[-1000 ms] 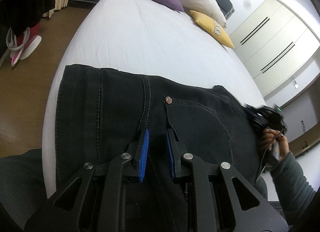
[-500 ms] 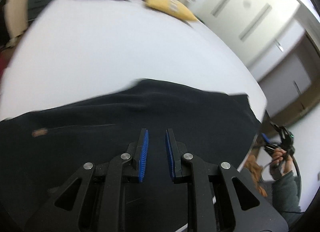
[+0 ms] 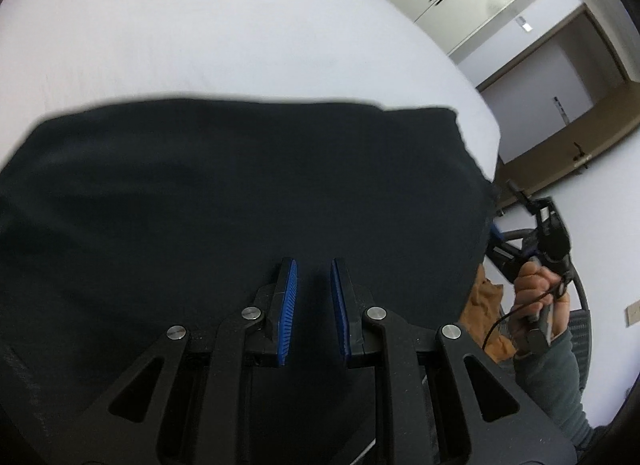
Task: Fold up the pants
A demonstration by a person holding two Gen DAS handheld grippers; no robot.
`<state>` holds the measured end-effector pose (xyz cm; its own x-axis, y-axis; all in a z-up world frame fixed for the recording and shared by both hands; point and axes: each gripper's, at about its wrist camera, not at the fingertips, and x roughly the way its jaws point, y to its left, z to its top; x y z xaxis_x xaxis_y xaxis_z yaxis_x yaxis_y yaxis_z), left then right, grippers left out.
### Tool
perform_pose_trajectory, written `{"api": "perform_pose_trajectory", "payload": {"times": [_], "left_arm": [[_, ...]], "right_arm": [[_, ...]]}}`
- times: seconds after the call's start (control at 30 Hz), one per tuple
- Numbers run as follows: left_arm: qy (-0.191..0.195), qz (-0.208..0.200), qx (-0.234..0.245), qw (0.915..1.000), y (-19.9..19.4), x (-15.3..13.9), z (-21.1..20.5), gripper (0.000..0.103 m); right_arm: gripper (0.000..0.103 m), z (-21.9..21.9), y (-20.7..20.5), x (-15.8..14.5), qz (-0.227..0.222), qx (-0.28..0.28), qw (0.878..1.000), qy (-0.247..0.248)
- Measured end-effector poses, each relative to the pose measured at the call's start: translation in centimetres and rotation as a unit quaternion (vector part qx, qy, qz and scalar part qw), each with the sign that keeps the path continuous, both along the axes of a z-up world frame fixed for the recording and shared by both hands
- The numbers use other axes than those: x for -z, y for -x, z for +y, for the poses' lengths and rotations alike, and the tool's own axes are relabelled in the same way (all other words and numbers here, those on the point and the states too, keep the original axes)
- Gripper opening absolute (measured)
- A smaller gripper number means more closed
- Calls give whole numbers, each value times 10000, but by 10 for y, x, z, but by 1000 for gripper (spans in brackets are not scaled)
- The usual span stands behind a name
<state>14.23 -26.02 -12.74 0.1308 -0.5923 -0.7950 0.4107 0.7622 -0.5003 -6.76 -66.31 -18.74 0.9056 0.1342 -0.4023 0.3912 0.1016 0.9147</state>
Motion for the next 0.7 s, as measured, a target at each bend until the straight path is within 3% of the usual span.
{"api": "perform_pose_trajectory", "payload": {"times": [0.17,0.23,0.37,0.4,0.7], "left_arm": [[307,294,-177,9989,-2,16,14,17],[308,326,-162,9989,-3,20,16,17],[330,313,-221,9987,-1,24,16,16],[319,293,-218,9988,0,24,15,17],[455,348,-274,9980,1,27,17,17]], "right_arm": [[63,2,-15,11,-209,45,9996,-160],[58,2,-26,7,-205,-28,9998,-42],[16,0,-34,10,12,-197,9998,37],[13,1,-35,11,60,-195,9998,66],[9,16,-31,-2,420,-119,9973,593]]}}
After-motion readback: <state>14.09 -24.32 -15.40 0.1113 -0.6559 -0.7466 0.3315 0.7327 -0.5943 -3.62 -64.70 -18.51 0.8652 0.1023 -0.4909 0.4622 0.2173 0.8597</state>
